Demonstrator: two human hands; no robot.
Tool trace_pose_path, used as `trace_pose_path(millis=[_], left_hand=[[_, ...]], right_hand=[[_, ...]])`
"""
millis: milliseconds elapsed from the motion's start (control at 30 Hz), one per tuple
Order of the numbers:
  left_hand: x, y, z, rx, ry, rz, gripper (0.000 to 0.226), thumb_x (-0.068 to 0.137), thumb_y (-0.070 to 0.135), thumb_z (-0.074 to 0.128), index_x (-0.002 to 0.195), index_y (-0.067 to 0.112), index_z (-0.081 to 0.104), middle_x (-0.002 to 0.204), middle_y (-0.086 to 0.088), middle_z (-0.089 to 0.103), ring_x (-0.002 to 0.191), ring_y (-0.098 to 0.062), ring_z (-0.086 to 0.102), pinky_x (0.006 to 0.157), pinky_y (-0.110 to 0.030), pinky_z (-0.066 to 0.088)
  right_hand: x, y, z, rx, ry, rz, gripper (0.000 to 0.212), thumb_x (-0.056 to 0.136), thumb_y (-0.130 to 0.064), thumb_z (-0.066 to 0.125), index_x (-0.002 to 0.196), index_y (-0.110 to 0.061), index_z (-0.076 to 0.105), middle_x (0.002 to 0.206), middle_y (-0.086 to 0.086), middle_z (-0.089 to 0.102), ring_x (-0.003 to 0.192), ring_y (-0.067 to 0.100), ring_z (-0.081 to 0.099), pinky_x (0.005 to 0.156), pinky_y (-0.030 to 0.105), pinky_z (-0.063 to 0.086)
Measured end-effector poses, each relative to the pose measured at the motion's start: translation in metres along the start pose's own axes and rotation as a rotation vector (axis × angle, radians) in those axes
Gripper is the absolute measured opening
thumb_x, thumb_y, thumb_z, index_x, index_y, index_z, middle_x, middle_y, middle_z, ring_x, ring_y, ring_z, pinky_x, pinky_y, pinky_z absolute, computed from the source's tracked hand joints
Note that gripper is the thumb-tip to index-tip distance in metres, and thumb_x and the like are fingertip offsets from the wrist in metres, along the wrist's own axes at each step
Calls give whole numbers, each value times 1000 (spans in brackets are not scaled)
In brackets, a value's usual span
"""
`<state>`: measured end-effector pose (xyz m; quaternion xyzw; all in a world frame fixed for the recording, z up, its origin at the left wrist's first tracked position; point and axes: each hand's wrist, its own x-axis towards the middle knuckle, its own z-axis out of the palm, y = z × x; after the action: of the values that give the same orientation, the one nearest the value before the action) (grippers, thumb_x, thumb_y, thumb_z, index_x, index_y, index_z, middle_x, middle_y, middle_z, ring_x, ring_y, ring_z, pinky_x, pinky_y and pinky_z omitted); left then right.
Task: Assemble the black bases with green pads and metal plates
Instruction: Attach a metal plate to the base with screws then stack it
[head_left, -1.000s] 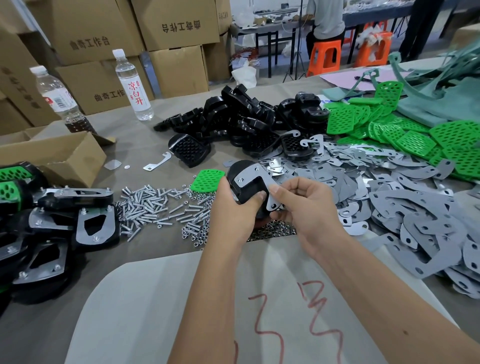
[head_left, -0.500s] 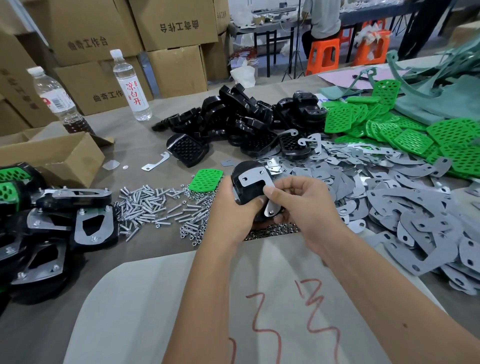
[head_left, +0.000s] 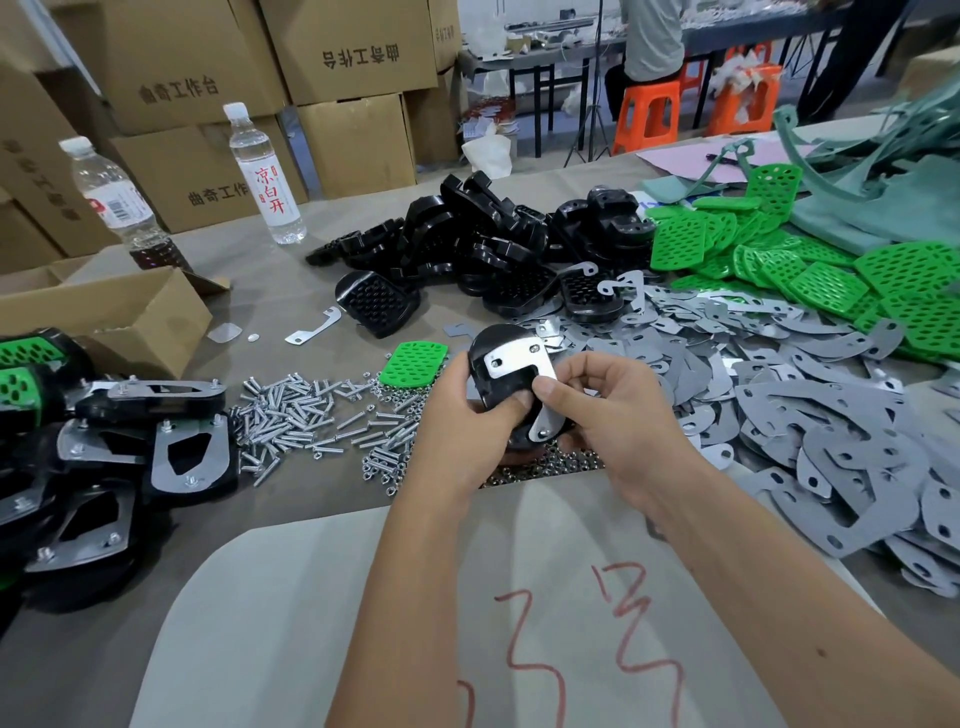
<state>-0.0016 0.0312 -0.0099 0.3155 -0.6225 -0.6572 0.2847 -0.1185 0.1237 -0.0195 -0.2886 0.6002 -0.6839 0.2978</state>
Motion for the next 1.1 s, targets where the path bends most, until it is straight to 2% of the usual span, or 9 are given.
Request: trace_pose_path(millis=[167,300,400,567,733,800,900,1000,1100], left_hand=[[0,3,0,28,101,39,19,99,5,63,105,21,73,99,-9,78,93,-33,76,61,-46,65],[-2,4,-1,42,91,65,17,99,6,66,99,19,76,96,-13,78,93,-39,75,64,-54,65],[-3,5,-1,16,77,63,14,98,7,67,102,18,74,95,-12,78,91,-39,76,62,-52,65],[-5,7,1,-3,14,48,19,89,10,77,102,24,74,95,-3,79,90,-30,77,70,-51,66],[-3,8,-1,-77,67,46,7,95,19,72,95,24,78,93,-8,79,79,-22,76,59,-36,61],[-2,8,-1,-85,27,63,14,95,14,71,97,25,80,97,-4,80,86,-19,76,67,-33,62],[-2,8,0,-79,-13,96,20,95,10,70,98,26,81,99,-4,80,89,-17,75,75,-31,61],[-2,6,-1,-101,-2,70,19,93,8,72,98,24,81,94,-4,80,84,-19,76,68,-34,61],[-1,4,0,-90,49,63,16,91,9,75,98,23,81,92,-5,79,86,-23,75,77,-46,61]], right_hand=[[3,4,1,-19,16,-12,19,90,-7,78,76,-9,65,60,1,43,63,26,50,47,28,44],[4,3,-1,-48,4,-40,23,90,-8,79,73,-12,64,58,-6,41,55,18,46,46,26,44],[4,3,-2,-43,5,-40,23,90,-7,78,73,-10,63,59,-1,41,55,20,47,45,27,43],[6,6,-5,7,31,-8,24,90,-7,78,87,9,60,57,8,50,49,20,45,43,26,40],[5,1,-6,35,16,-5,23,88,-14,82,99,-9,62,73,-1,54,47,9,48,40,22,36],[6,-1,-7,3,-30,9,18,92,-26,79,106,-19,69,83,-1,63,47,3,51,40,19,34],[4,-3,-8,-57,-121,-54,7,98,-28,71,95,-26,77,74,-12,69,50,1,58,43,16,39],[4,-5,-8,-70,-104,-107,8,98,-22,72,99,-22,79,90,1,79,79,22,76,69,37,61],[4,-3,-6,-55,-76,-130,3,95,-18,75,94,-17,77,87,8,73,80,25,73,76,46,59]])
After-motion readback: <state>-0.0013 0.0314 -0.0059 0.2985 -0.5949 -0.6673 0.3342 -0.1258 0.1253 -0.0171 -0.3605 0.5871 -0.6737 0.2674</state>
